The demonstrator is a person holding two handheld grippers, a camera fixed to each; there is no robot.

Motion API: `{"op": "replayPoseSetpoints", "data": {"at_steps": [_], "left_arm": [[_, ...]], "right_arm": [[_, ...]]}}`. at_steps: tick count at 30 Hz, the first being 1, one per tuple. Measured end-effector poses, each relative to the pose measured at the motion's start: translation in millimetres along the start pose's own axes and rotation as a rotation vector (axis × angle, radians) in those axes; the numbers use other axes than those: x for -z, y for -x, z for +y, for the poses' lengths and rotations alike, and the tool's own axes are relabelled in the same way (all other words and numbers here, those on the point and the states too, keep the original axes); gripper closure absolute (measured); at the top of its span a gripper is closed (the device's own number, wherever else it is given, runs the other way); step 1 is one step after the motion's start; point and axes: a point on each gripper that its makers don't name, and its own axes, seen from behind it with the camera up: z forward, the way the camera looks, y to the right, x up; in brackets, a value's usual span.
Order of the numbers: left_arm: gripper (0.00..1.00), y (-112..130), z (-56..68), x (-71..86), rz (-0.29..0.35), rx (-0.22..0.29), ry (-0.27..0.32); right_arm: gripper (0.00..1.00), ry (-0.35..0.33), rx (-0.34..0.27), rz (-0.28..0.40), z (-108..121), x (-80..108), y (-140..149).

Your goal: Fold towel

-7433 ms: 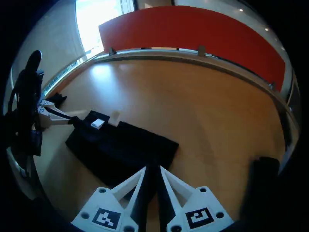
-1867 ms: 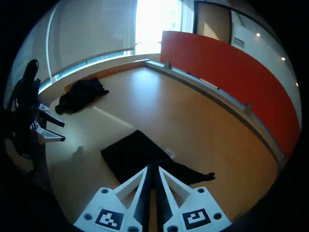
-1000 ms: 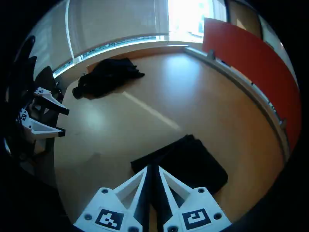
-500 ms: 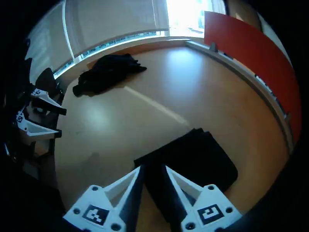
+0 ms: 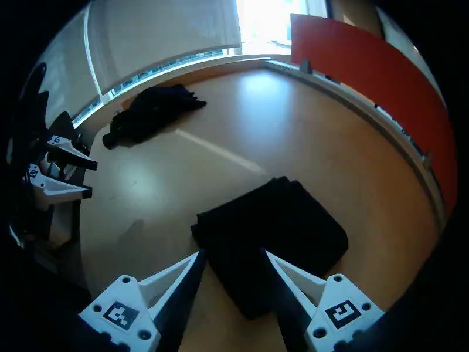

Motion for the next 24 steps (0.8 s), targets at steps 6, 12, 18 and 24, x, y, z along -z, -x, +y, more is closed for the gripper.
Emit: {"op": "replayPoseSetpoints", "data": {"at_steps": [6,12,18,24], "left_arm": [[0.12,1,-0.2,-1.6,-0.003,-0.001,-0.001],[0.12,-1,3.2,-3.4,-0.004,-0.004,0.008],[0.12,-2,5.8,-5.1,-0.005,-0.011,0.011],[0.12,0,7.2,-4.9,-0.008,-0.013,0.013]], "right_arm": [[0.31,0.039,-0.028,-0.020,12,12.2,25],[0.31,0.073,-0.059,-0.039,21,23.2,46],[0.31,0.089,-0.075,-0.054,23,24.5,60],[0.31,0.105,-0.082,-0.072,22,20.4,72]]}}
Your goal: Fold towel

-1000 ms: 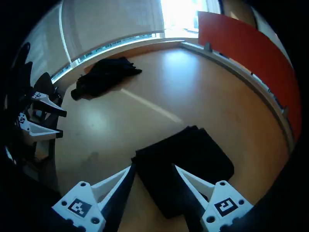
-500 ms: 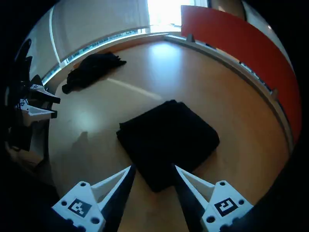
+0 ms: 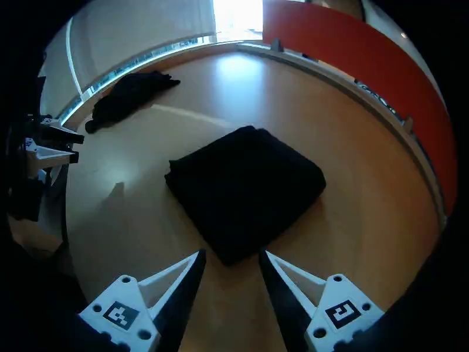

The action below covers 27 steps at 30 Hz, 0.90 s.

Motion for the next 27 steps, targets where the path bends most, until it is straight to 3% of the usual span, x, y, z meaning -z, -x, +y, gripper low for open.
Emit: {"op": "replayPoseSetpoints", "data": {"at_steps": [6,9,21,27], "left_arm": [[0.12,1.1,0.5,0.5,0.000,0.002,0.001],[0.12,1.5,0.5,0.7,-0.001,0.001,0.001],[0.12,2.1,2.3,0.6,-0.003,-0.002,0.002],[0.12,1.8,3.1,0.6,-0.005,-0.004,0.005]], "right_arm": [[0.33,0.016,-0.014,-0.009,1.0,-5.5,6.4],[0.38,0.024,-0.020,-0.010,1.9,-7.4,7.2],[0.88,0.041,-0.040,-0.004,3.4,-6.6,9.1],[0.97,0.053,-0.040,0.017,4.7,-4.8,5.3]]}}
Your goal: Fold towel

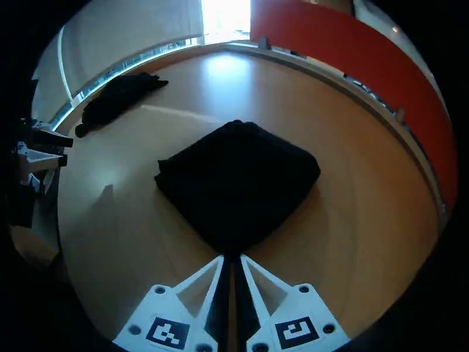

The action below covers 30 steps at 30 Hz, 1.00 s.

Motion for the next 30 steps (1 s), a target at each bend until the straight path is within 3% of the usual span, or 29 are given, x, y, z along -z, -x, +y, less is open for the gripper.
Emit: {"op": "replayPoseSetpoints", "data": {"at_steps": [8,14,23,30], "left_arm": [[0.12,-4,1.3,-0.6,0.001,-0.009,0.005],[0.12,-12,5.0,-0.8,0.012,-0.022,0.013],[0.12,-26,12.1,-1.6,0.027,-0.047,0.026],[0.12,-37,20.6,-2.3,0.040,-0.066,0.038]], "right_arm": [[0.97,0.007,0.007,0.048,4,9.2,-17],[0.97,0.019,0.020,0.112,12,25.1,-45],[0.97,0.052,0.049,0.236,29,65.8,-104],[0.97,0.080,0.061,0.301,44,102.4,-132]]}}
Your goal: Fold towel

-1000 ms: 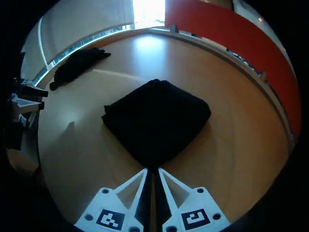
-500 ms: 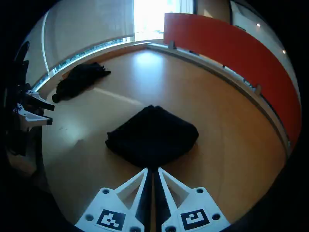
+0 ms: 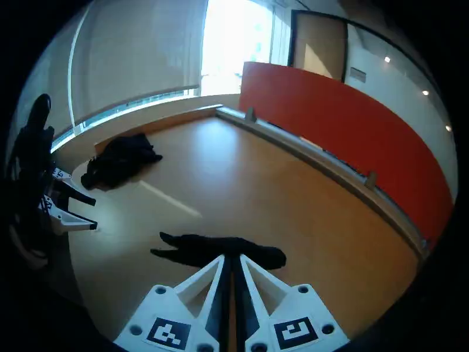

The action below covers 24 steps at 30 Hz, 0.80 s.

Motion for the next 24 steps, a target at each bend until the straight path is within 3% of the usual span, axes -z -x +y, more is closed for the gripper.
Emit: {"op": "replayPoseSetpoints", "data": {"at_steps": [8,24], "left_arm": [[0.12,-9,9.2,-2.2,0.009,-0.025,0.014],[0.12,-21,27.9,-9.7,0.009,-0.048,0.034]], "right_arm": [[0.97,0.046,-0.024,0.029,30,28.4,-11],[0.97,0.158,-0.072,0.021,122,85.5,16]]}}
